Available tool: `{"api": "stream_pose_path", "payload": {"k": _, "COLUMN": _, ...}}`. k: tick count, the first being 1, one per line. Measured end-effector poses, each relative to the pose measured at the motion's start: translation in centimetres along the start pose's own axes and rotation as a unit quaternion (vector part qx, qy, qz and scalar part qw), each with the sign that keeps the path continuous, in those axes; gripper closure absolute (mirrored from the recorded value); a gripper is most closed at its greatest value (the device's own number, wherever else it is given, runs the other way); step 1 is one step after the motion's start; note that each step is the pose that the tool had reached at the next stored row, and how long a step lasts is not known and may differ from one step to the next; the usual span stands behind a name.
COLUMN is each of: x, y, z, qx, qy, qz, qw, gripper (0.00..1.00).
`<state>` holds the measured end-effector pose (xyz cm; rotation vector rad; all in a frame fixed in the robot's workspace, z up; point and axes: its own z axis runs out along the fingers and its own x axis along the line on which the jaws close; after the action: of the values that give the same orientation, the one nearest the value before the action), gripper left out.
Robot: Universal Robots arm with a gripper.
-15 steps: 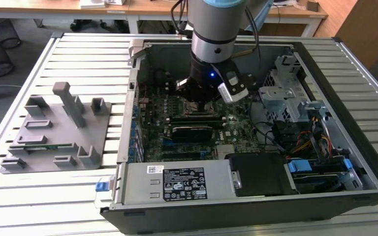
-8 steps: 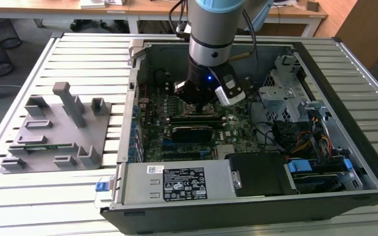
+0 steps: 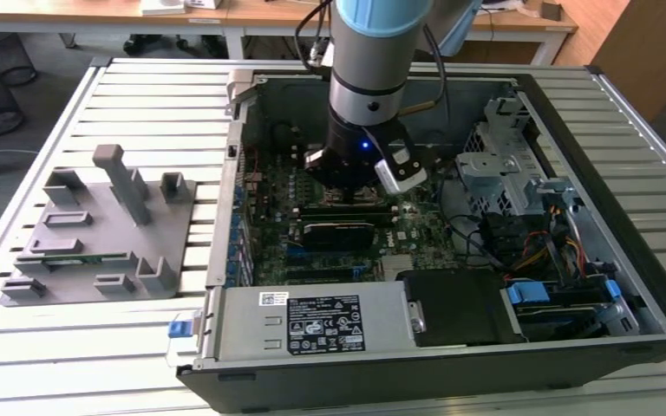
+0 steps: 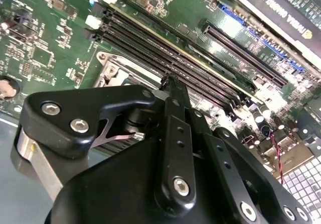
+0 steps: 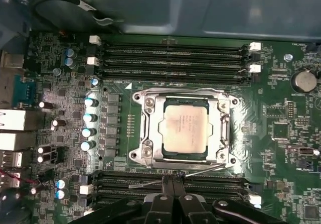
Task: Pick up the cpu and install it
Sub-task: 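Install the second cpu locking lever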
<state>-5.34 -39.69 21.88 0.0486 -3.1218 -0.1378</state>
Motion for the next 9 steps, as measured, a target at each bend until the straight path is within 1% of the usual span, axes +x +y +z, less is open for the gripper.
{"api": "stream_pose_path", "payload": {"k": 5, "x": 0.71, "y": -0.14, "z": 0.43, "qx": -0.0077, "qy": -0.0002, "qz": 0.0, "qw": 1.0, "gripper": 0.89}}
{"api": "stream_pose_path", "payload": {"k": 9, "x": 0.97, "y": -0.49, "z": 0.68, "qx": -0.0158, "qy": -0.0005, "qz": 0.0, "qw": 0.9999, "gripper": 0.89}}
